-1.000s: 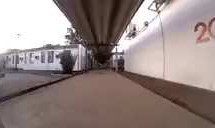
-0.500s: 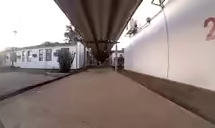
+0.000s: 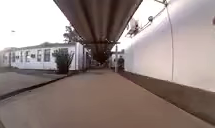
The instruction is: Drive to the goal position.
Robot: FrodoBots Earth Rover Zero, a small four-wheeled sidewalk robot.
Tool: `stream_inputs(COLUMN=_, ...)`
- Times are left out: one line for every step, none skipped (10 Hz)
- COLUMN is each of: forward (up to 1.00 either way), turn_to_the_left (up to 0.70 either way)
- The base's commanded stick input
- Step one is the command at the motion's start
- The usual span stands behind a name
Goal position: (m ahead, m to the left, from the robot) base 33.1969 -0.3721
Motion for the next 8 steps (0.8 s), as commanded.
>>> stream_inputs(forward=0.70, turn_to_the_left=0.00)
stream_inputs(forward=0.70, turn_to_the_left=0.00)
stream_inputs(forward=0.70, turn_to_the_left=0.00)
stream_inputs(forward=0.70, turn_to_the_left=0.00)
stream_inputs(forward=0.70, turn_to_the_left=0.00)
stream_inputs(forward=0.70, turn_to_the_left=0.00)
stream_inputs(forward=0.70, turn_to_the_left=0.00)
stream_inputs(forward=0.70, turn_to_the_left=0.00)
